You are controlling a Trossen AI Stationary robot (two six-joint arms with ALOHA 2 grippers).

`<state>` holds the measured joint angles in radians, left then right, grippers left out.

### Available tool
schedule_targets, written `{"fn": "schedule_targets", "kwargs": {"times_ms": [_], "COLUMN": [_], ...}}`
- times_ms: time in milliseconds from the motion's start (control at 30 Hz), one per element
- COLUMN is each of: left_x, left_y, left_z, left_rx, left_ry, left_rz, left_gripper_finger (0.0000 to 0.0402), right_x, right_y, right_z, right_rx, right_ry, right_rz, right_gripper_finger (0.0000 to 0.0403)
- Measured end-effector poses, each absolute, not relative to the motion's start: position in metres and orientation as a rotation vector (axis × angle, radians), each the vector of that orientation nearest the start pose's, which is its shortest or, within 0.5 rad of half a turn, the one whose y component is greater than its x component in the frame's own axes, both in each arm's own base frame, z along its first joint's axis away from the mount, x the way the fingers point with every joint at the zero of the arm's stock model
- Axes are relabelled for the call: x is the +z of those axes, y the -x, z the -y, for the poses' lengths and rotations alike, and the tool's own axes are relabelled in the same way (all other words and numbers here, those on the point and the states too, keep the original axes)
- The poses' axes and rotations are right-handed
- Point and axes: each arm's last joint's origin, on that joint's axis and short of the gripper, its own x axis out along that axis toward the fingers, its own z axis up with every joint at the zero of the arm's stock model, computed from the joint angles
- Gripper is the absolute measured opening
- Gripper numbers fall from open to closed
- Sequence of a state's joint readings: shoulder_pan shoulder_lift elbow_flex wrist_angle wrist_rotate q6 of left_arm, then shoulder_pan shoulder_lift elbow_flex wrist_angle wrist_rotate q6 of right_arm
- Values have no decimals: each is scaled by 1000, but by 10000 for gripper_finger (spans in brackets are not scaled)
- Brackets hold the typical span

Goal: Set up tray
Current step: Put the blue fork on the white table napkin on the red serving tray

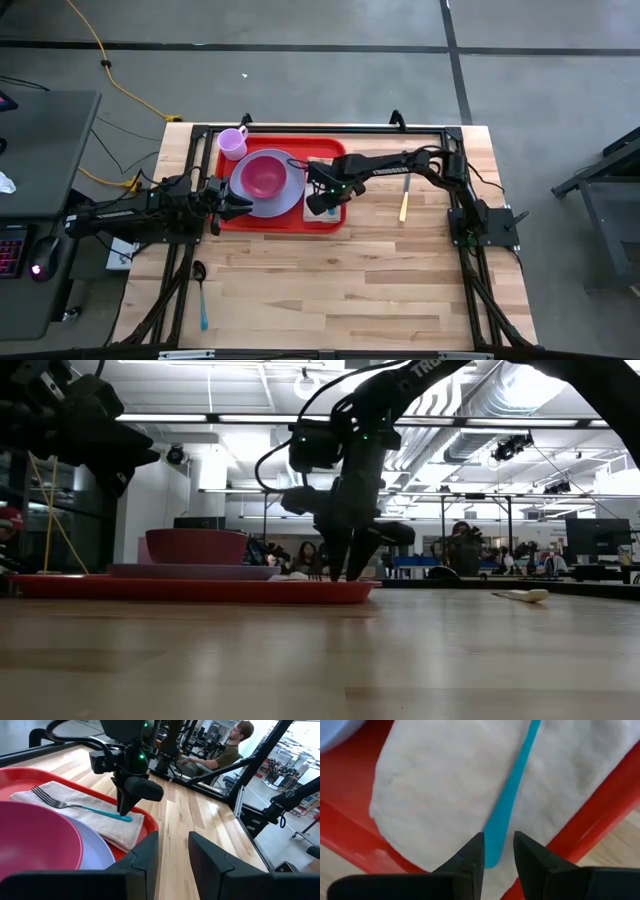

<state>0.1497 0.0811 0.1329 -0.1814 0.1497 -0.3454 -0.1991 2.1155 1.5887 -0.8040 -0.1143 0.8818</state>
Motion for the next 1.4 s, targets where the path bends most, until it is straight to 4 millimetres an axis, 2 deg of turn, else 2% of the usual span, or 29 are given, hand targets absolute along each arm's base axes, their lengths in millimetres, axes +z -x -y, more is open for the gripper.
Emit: {"fn": "schedule_targets", "kwargs": {"times_ms": [1400], "left_x": [185], "left_y": [-94], "left_z": [-10], "left_rx": [22], "left_ry": [356], "left_rz": [-127], "left_gripper_finger": [138], "right_x": [165], "right_y": [-417], "right_z": [74], "right_rx": [-669], "right_ry": [-936], "right_rz": [-1190], "right_gripper_finger": [82]}}
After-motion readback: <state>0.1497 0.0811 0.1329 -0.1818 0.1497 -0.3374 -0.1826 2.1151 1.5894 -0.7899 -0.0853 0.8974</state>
